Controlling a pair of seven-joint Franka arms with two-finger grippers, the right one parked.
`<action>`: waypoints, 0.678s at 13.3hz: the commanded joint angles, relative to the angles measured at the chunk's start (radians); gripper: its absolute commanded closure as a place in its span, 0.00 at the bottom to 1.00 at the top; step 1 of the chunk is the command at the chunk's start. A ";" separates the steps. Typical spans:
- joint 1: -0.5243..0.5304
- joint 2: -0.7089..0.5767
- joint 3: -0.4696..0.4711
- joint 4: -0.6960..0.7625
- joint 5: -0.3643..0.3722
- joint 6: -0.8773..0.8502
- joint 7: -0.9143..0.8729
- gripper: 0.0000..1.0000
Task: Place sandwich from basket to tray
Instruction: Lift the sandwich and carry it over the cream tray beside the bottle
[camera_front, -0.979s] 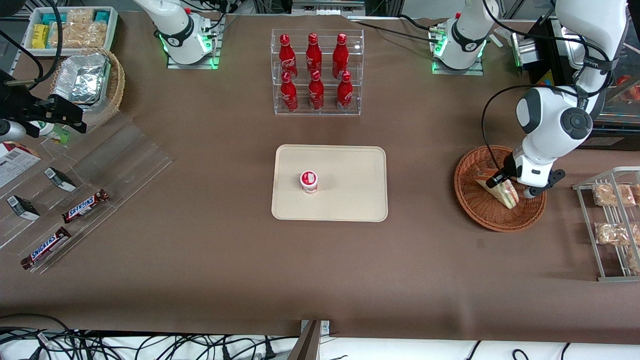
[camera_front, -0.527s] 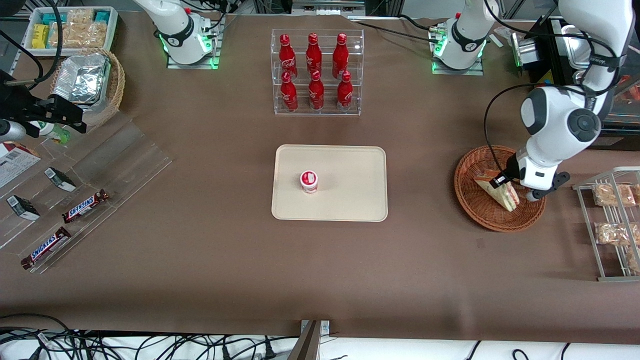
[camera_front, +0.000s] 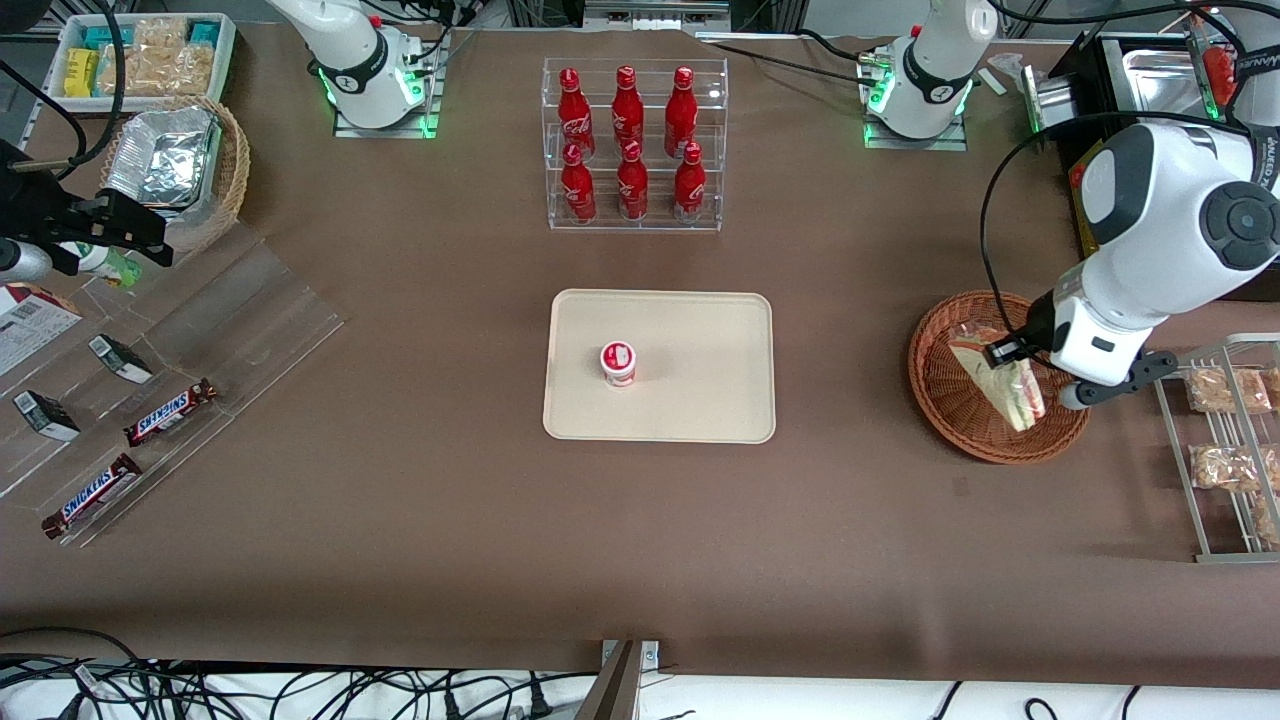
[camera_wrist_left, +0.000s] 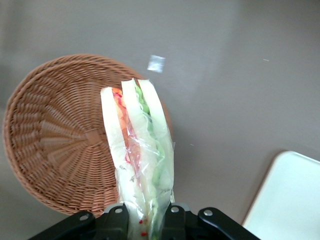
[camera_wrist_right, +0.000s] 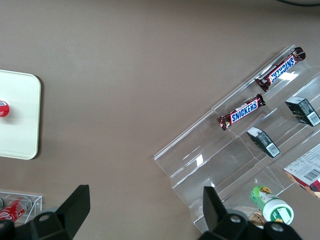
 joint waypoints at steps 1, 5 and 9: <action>0.005 0.015 -0.053 0.068 0.011 -0.050 0.039 1.00; 0.003 0.028 -0.163 0.101 0.005 -0.050 0.039 1.00; 0.000 0.041 -0.298 0.105 0.018 -0.049 0.043 1.00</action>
